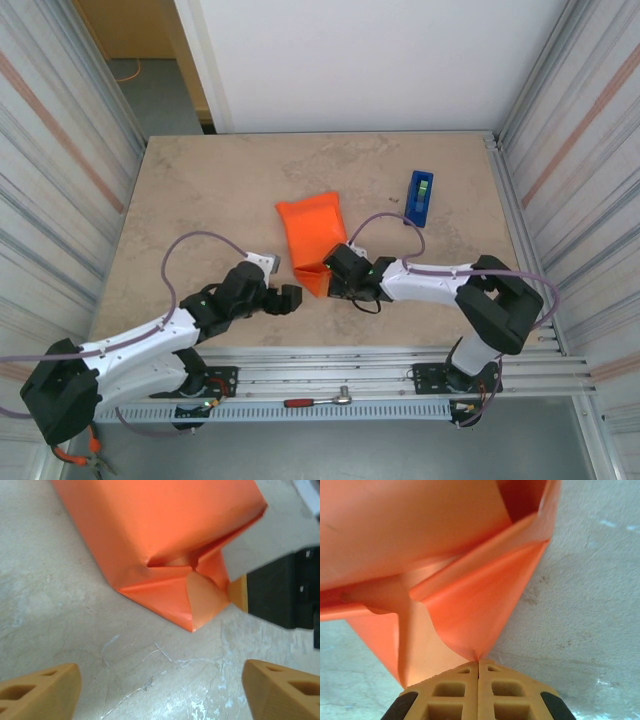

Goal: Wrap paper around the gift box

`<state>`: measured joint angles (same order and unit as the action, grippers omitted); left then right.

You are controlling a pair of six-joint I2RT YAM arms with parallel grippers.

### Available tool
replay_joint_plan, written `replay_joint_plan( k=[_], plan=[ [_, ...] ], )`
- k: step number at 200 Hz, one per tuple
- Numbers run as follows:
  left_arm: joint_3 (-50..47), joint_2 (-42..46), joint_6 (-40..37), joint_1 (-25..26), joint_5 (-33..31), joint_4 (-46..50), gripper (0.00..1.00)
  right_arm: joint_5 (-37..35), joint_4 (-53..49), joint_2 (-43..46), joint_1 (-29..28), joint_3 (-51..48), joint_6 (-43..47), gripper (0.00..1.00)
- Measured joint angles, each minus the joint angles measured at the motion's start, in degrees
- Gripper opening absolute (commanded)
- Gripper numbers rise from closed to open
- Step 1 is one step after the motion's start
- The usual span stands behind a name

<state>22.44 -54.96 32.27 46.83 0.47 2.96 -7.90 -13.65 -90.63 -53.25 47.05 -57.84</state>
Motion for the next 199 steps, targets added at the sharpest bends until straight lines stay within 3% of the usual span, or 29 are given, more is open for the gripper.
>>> replay_joint_plan(
  k=[60,79,135,199],
  plan=[
    [-0.68,-4.31,-3.17,-0.02,8.66,-3.48,0.42,0.79,0.13,2.32,1.68,0.0,0.02,0.0],
    [-0.68,-6.78,-3.96,0.0,11.76,-5.05,0.36,1.55,0.37,2.73,2.23,0.0,0.02,0.0],
    [-0.28,-15.76,-5.44,0.11,17.57,-9.33,0.35,3.37,0.68,2.8,3.48,1.44,0.44,0.0],
    [5.25,-24.83,-6.8,0.15,18.03,-12.72,0.35,4.74,0.76,2.8,3.98,2.12,1.14,0.0]
  ],
)
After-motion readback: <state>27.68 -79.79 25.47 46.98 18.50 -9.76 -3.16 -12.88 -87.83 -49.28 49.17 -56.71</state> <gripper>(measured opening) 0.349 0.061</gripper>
